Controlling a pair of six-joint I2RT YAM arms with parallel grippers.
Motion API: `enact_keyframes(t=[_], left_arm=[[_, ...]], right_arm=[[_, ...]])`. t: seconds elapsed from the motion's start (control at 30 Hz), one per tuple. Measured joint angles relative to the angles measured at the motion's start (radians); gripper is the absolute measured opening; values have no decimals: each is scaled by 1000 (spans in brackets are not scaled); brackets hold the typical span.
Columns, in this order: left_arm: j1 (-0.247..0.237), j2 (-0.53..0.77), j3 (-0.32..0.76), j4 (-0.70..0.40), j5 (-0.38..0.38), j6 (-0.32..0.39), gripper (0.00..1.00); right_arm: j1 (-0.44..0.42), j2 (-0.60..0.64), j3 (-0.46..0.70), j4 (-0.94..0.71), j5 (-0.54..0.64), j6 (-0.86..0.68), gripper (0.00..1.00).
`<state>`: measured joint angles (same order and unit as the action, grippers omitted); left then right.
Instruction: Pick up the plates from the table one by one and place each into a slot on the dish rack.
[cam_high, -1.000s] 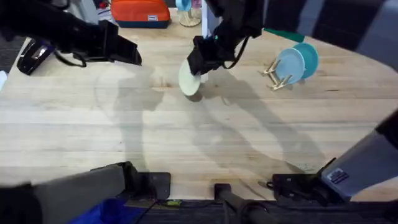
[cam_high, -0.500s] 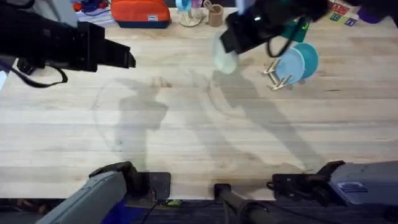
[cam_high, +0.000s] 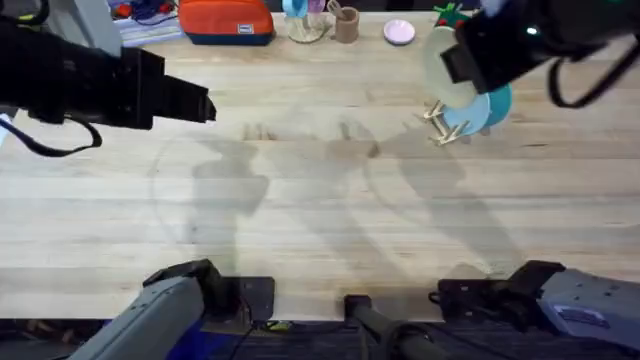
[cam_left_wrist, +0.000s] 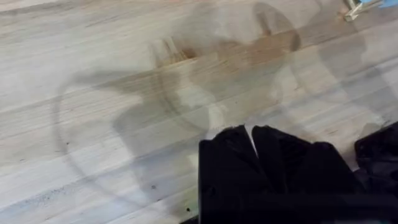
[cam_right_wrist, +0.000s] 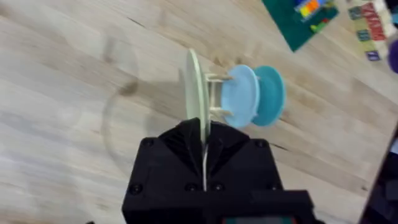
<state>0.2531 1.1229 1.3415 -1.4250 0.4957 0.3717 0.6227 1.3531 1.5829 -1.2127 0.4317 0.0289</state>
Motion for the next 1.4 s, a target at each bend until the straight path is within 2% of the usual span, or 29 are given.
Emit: enact_keyframes(t=[0.13, 0.17, 0.23, 0.33, 0.37, 0.6, 0.8, 1.13, 1.4], left_arm=[[0, 0, 0, 0, 0, 1, 114], [0, 0, 0, 0, -1, 7, 189], [0, 0, 0, 0, -3, 7, 512], [0, 0, 0, 0, -3, 5, 946], [0, 0, 0, 0, -3, 6, 982], [0, 0, 0, 0, -3, 7, 996], [0, 0, 0, 0, -3, 7, 995], [0, 0, 0, 0, -3, 7, 996], [0, 0, 0, 0, -3, 7, 996]], right_arm=[[0, -39, 0, -58, 23, -10, 29], [-2, -50, 0, -68, 25, -11, 29], [-9, -71, 0, -85, 26, -11, 29], [-38, -98, 0, -103, 26, -10, 29], [-51, -106, 0, -105, 26, -10, 29], [-139, -151, 0, -118, 17, -14, 29], [-224, -154, 0, -176, -34, -30, 29], [-379, -154, 0, -170, -150, -103, 27], [-436, -153, 0, -96, -209, -196, 27]])
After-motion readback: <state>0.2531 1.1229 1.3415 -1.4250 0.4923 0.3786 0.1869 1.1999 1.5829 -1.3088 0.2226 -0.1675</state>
